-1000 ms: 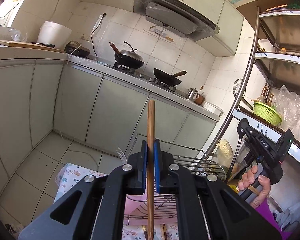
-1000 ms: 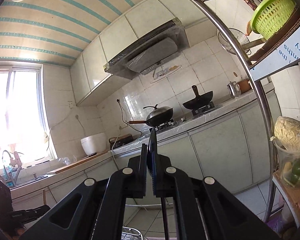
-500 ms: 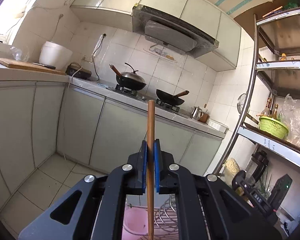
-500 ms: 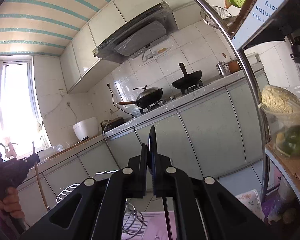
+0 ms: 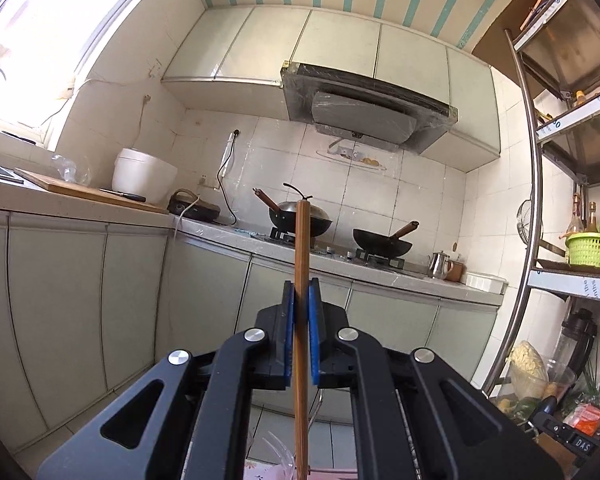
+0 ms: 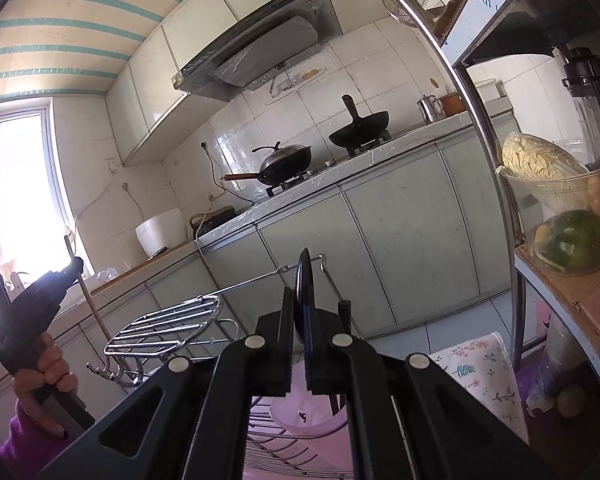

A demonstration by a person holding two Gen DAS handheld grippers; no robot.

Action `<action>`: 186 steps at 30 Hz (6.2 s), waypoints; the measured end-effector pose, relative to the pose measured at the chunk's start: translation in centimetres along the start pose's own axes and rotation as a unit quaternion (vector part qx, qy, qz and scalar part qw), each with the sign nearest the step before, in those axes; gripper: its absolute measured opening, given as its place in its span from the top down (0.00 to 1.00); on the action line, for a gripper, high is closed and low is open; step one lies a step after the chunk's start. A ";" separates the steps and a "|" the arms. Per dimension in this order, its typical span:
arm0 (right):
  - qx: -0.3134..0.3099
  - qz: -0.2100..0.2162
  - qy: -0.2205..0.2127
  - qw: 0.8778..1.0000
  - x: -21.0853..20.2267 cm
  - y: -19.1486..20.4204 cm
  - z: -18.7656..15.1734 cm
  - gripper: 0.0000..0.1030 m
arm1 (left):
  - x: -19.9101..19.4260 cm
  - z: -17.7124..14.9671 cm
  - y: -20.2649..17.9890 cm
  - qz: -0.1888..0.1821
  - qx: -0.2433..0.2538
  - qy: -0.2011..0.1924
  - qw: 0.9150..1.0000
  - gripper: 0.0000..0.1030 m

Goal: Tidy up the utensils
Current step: 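Lower both chopsticks into the pink cup and open both tools, then lower both tools toward the chopsticks lying in front of the holder, then grasp a dark gold-tipped chopstick with left tool while right tool grasps another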

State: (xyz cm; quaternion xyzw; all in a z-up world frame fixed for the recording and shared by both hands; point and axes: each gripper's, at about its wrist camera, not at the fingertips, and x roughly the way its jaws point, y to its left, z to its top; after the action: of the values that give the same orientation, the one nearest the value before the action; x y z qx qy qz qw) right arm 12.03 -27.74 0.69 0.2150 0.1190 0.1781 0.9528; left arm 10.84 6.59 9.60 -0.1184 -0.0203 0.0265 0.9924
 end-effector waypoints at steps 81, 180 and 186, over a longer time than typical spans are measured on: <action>0.083 -0.028 0.292 0.952 -4.0 -0.3 -14.7 0.68 | -6.8 -19.7 -0.1 -0.044 0.021 0.428 0.903 0.63; 0.184 -0.030 0.426 0.885 3.4 -3.4 -14.5 0.92 | -2.9 -22.4 5.0 -0.023 -0.023 0.582 0.813 0.92; 0.147 -0.048 0.465 0.872 5.0 -2.7 -14.9 0.92 | -1.6 -22.8 3.4 -0.022 0.024 0.609 0.792 0.91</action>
State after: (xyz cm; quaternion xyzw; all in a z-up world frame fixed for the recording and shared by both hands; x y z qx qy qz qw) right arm 12.84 -22.57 -14.35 0.2389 0.5833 0.1920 0.7522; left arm 10.18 4.46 -13.40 -0.0860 0.5866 -0.0729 0.8020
